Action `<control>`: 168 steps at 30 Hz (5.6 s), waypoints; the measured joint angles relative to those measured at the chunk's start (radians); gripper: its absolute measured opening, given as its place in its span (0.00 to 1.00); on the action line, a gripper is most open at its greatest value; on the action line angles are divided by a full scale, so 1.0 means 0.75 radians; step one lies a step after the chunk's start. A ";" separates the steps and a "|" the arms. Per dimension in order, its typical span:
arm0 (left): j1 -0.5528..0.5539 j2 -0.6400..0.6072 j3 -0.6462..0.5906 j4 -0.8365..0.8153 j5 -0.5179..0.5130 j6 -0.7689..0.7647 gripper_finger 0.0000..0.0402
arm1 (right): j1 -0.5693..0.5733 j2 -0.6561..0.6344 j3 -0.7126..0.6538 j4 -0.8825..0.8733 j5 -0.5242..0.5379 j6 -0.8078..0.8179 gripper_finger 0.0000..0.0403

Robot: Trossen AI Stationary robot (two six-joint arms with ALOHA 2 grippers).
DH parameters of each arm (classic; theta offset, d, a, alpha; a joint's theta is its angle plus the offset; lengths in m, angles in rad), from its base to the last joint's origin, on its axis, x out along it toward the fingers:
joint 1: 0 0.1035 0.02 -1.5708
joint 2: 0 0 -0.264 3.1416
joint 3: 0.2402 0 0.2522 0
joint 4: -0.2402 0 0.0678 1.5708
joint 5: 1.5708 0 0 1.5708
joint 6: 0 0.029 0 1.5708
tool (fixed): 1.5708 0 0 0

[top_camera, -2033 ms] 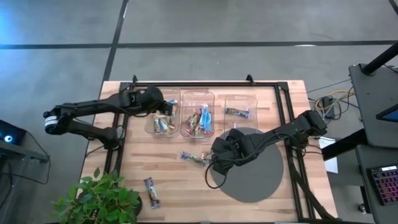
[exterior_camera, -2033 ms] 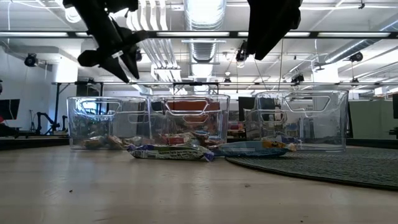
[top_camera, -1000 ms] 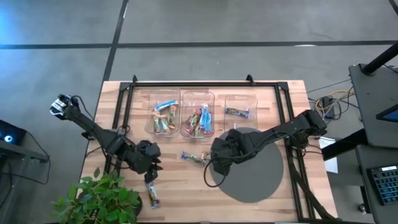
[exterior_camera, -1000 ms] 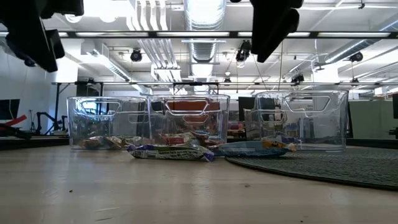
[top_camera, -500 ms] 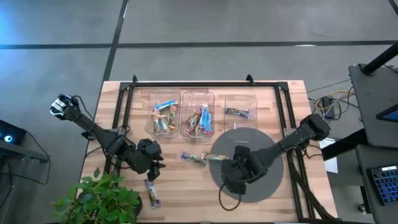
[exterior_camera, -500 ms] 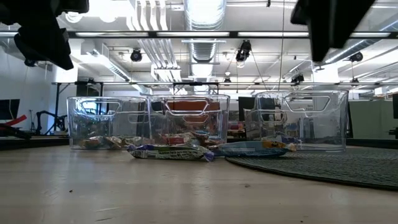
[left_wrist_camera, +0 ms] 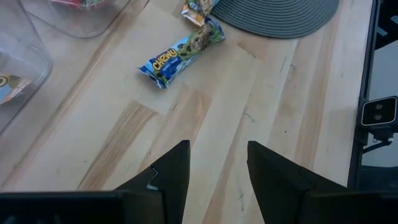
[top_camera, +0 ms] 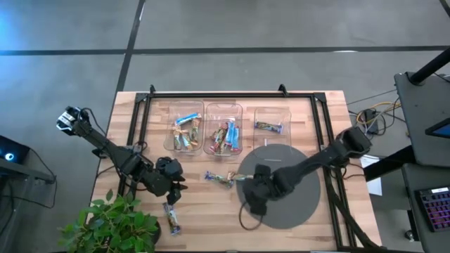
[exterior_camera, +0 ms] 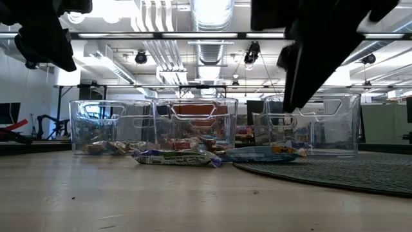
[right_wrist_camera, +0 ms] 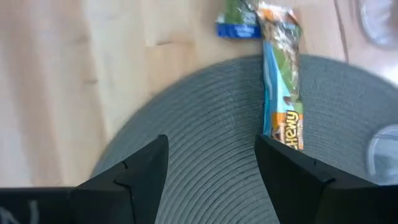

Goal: Pick and place Granola Bars by type
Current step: Put the yellow granola bar into the left transparent bin

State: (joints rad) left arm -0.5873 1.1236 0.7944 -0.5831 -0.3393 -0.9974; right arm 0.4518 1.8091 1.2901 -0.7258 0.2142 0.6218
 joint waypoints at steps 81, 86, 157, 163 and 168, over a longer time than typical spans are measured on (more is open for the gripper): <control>0.004 0.000 -0.013 0.000 -0.179 -0.078 0.35 | -0.155 0.073 -0.290 0.358 0.122 0.325 0.45; 0.004 0.000 -0.013 0.000 -0.179 -0.092 0.35 | -0.155 0.073 -0.292 0.360 0.123 0.324 0.30; 0.330 0.147 -0.301 1.300 0.071 -0.657 0.36 | -0.114 -0.086 0.127 0.241 0.242 -0.136 0.17; 0.333 0.230 -0.241 1.305 0.128 -0.644 0.36 | -0.128 -0.083 0.127 0.243 0.242 -0.136 0.17; 0.335 0.237 -0.225 1.309 0.127 -0.612 0.36 | -0.127 -0.082 0.127 0.243 0.237 -0.136 0.17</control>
State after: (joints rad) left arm -0.3363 1.3010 0.6253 0.3983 -0.2440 -1.4560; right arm 0.3565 1.7477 1.3853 -0.5434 0.3920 0.5198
